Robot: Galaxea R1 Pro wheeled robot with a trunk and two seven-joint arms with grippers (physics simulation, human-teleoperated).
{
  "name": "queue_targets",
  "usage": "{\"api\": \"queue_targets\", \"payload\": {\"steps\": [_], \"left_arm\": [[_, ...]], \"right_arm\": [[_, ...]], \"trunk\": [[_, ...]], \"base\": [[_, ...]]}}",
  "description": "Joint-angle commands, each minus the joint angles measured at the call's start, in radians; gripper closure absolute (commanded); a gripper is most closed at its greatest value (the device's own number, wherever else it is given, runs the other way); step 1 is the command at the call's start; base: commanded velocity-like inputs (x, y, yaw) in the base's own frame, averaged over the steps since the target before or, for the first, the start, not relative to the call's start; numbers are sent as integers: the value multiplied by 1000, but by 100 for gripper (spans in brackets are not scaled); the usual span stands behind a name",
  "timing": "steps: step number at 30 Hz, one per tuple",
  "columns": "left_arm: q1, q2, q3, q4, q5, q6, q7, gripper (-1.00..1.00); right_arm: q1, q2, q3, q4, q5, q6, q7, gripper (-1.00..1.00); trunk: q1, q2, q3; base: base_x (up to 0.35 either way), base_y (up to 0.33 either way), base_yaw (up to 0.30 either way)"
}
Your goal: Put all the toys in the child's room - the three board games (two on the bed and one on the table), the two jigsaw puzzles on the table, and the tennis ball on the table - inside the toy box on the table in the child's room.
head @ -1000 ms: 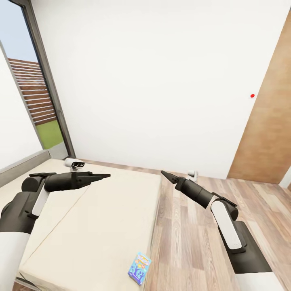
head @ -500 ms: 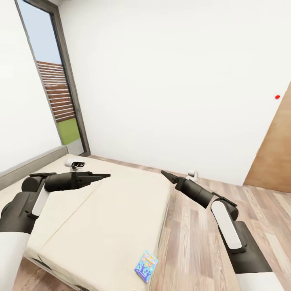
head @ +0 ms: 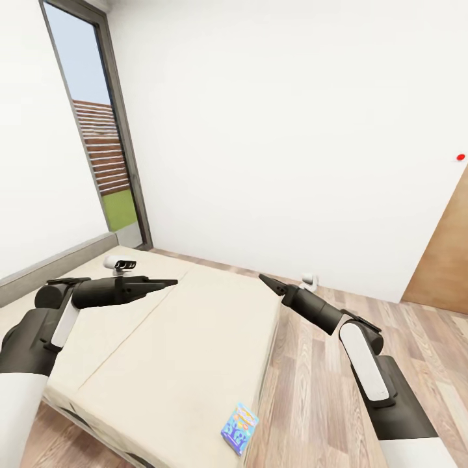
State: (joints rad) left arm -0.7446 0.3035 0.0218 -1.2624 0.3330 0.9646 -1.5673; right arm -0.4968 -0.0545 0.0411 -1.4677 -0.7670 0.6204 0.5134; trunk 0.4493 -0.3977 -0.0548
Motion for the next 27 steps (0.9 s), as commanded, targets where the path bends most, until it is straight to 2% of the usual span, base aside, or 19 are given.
{"api": "queue_targets", "payload": {"steps": [1, 13, 27], "left_arm": [[-1, 0, 0, 0, 0, 11, -4, -100], [-1, 0, -1, 0, 0, 10, -4, -100], [-1, 0, -2, 0, 0, 9, -4, -100]], "right_arm": [[-1, -1, 0, 0, -6, 5, -1, -100], [-1, -1, 0, 0, -6, 5, 0, -100], [-1, 0, 1, 0, -6, 5, -1, -100]], "trunk": [[1, -2, -2], [1, -2, 14], [1, -2, 34]], "base": [[0, -1, 6], [-1, -17, 2], [-102, -180, 0]]}}
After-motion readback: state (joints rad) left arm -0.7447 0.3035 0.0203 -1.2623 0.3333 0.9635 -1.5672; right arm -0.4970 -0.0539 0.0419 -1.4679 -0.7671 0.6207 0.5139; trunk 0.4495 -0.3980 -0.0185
